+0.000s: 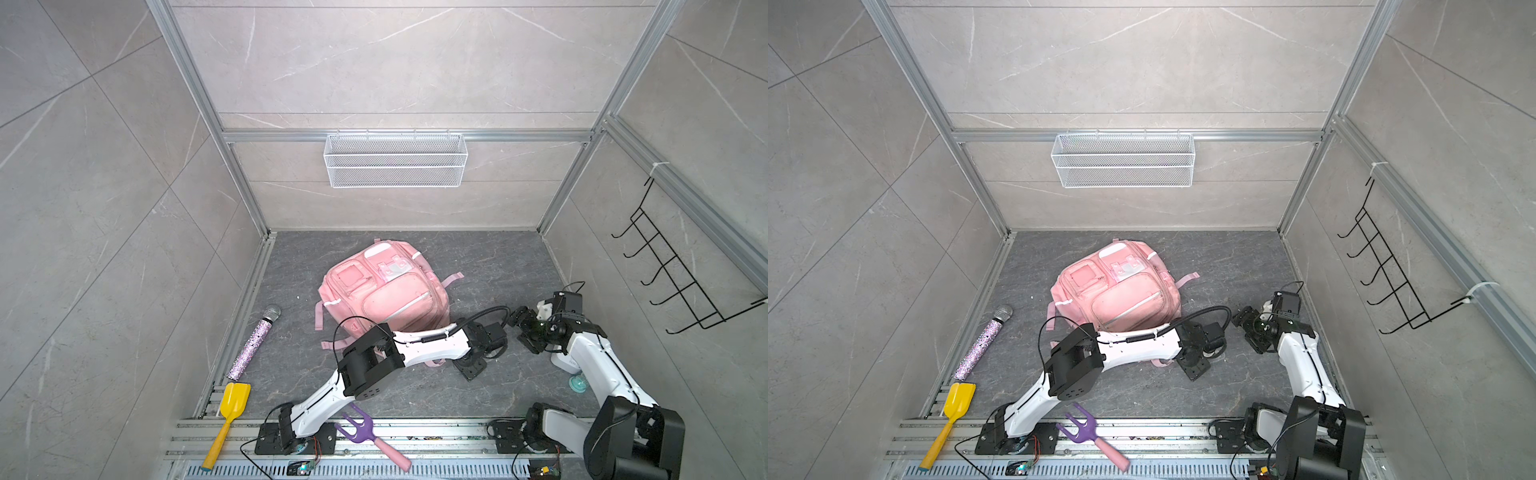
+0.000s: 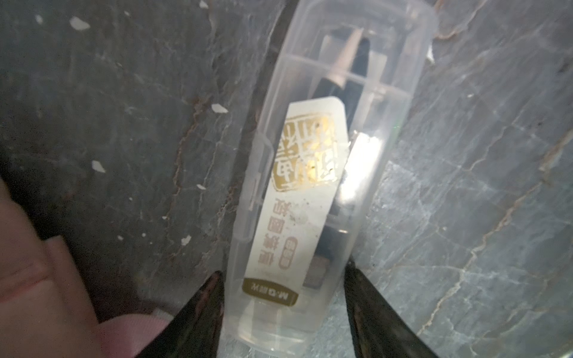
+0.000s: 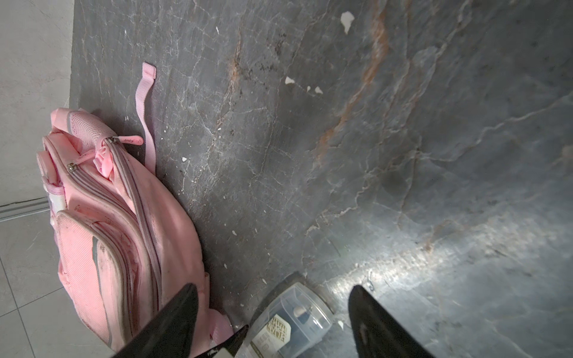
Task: Pack books, pencil case, and school supplies into a backpack
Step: Pick up the loose stationery from the center of the table, then pass the loose stationery.
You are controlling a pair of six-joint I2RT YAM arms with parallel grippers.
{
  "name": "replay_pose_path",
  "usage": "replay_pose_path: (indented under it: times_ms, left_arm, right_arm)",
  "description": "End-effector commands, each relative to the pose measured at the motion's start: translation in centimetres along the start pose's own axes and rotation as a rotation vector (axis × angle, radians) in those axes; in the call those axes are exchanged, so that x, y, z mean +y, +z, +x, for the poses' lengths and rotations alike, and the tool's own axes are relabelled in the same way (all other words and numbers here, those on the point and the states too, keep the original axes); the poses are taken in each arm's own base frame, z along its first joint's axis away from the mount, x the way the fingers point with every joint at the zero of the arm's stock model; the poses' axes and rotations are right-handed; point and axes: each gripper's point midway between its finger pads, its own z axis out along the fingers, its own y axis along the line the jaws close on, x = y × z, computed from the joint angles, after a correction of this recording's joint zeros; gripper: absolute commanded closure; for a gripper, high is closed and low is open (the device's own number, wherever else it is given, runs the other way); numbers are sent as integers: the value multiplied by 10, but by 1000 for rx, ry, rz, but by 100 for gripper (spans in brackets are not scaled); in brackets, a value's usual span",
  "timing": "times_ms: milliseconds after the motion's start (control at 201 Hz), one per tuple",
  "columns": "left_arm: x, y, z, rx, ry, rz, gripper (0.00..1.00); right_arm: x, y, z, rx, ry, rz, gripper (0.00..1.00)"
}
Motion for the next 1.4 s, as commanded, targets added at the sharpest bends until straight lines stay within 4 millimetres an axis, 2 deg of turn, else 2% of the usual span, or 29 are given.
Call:
replay_pose_path:
  times_ms: [0, 204, 393, 577, 727, 876, 971, 1180, 1394]
  left_arm:
    - [6, 4, 11, 25, 13, -26, 42]
    - [2, 2, 8, 3, -29, 35, 48]
    - [12, -3, 3, -41, -178, 177, 52]
    - [18, -9, -4, -67, -255, 282, 55]
    - [17, -13, -10, -82, -310, 369, 55]
    - [16, -15, -17, -97, -376, 461, 55]
    - [18, -16, -19, -101, -398, 483, 55]
    - [18, -17, -22, -108, -427, 522, 55]
    - [17, -19, -24, -113, -435, 534, 56]
  right_arm:
    - [-3, -1, -4, -12, -2, 20, 22]
    - [-6, 0, -5, -10, 3, 25, 22]
    - [0, 4, 0, 16, -5, -22, 22]
    - [8, 11, 11, 67, -6, -83, 23]
    - [12, 18, 28, 111, -27, -104, 23]
    - [18, 31, 55, 180, -45, -137, 23]
    - [15, 38, 70, 207, -55, -123, 23]
    - [11, 53, 89, 247, -51, -119, 24]
    - [15, 67, 101, 266, -47, -129, 33]
